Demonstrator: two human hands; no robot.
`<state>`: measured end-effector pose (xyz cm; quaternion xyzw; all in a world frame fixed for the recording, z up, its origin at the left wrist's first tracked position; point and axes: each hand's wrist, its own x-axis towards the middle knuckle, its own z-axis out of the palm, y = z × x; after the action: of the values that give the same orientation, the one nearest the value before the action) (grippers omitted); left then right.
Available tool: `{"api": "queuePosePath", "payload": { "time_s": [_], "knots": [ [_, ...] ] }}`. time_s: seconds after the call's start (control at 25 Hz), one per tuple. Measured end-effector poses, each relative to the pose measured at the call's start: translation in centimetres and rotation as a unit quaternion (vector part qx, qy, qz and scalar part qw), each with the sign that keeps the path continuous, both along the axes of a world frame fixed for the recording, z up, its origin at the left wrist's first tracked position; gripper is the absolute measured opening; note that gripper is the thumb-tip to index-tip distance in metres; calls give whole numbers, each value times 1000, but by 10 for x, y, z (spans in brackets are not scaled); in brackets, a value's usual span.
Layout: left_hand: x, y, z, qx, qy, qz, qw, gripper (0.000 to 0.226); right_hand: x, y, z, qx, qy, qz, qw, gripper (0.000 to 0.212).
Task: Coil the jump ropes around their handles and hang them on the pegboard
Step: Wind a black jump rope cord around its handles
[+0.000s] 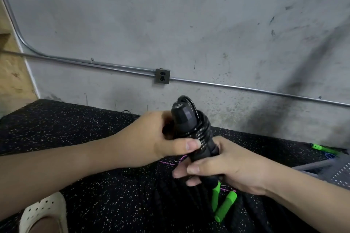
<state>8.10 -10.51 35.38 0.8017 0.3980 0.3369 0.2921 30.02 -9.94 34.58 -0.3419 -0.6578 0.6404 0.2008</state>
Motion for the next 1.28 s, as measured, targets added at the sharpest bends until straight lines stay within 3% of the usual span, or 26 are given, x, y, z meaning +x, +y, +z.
{"api": "queuePosePath", "payload": {
  "time_s": [0.08, 0.12, 0.24, 0.32, 0.48, 0.76, 0.88, 0.96, 1.04, 1.16, 1.28],
  "knots": [
    [-5, 5, 1, -8, 55, 65, 996, 97, -2, 0, 8, 5, 12, -56, 998, 12],
    [-7, 7, 1, -16, 75, 93, 993, 107, -3, 1, 10, 13, 8, -77, 997, 15],
    [-6, 7, 2, -21, 81, 122, 989, 95, -8, 0, 14, 60, 11, -119, 991, 10],
    [-7, 6, 1, -30, 68, 93, 993, 91, -8, 1, 14, 98, 21, -125, 987, 21],
    [1, -8, 8, -8, 69, 96, 993, 50, -5, 6, 11, 158, 17, -152, 976, 13],
    [10, -2, 8, 58, 28, 158, 985, 58, -25, 5, 2, 230, 21, -225, 947, 18],
    [-5, 6, 5, 2, 26, 96, 995, 60, -17, 6, 14, 146, -11, -139, 980, 31],
    [-5, 3, 4, -45, 27, 21, 998, 37, -8, 2, 21, 28, -4, -36, 999, 21],
    [-1, -5, 3, -86, 19, -48, 995, 21, -7, -3, 22, -48, 3, -2, 999, 14],
    [-1, -8, -1, -83, -4, -24, 996, 25, -11, -6, 21, 109, -51, -28, 992, 11],
    [-3, -2, 2, -31, 31, 58, 997, 53, -16, -3, 23, 197, -64, -89, 974, 18]
  ]
}}
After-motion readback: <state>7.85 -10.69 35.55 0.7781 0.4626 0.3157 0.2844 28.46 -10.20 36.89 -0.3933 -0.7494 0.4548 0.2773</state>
